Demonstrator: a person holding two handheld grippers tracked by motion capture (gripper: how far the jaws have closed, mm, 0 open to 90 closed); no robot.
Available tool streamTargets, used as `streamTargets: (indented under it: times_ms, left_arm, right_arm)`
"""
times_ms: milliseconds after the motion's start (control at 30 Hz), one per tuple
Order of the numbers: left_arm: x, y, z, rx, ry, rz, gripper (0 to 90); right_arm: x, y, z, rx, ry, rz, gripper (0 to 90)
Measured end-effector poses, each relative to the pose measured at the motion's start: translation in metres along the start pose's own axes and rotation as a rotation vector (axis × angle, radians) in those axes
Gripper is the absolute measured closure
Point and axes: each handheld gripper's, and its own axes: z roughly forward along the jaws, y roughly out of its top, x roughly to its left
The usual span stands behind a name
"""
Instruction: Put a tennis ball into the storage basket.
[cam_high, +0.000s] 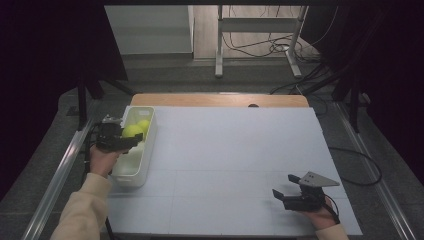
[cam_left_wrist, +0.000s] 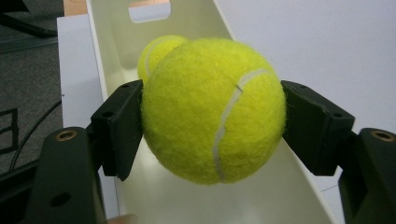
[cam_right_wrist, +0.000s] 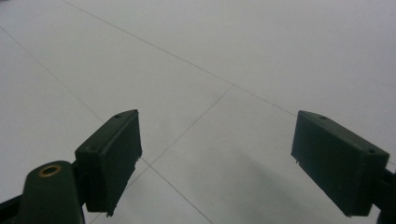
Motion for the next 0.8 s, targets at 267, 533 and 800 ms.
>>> streamTargets:
  times_ms: [267,533,800]
  left_arm:
    - [0.000,0.000,-0.001,0.000,0.002,0.001,26.9]
    - [0.000,0.001,-0.003,-0.026,0.011,0.008,20.1]
    - [-0.006,0.005,-0.012,-0.073,-0.016,0.025,11.1]
  right_arm:
    - [0.000,0.000,0.000,0.000,-0.001,0.001,16.7]
    - [0.000,0.000,0.000,0.000,-0.001,0.000,16.7]
    - [0.000,0.000,0.000,-0.001,-0.001,-0.001,16.7]
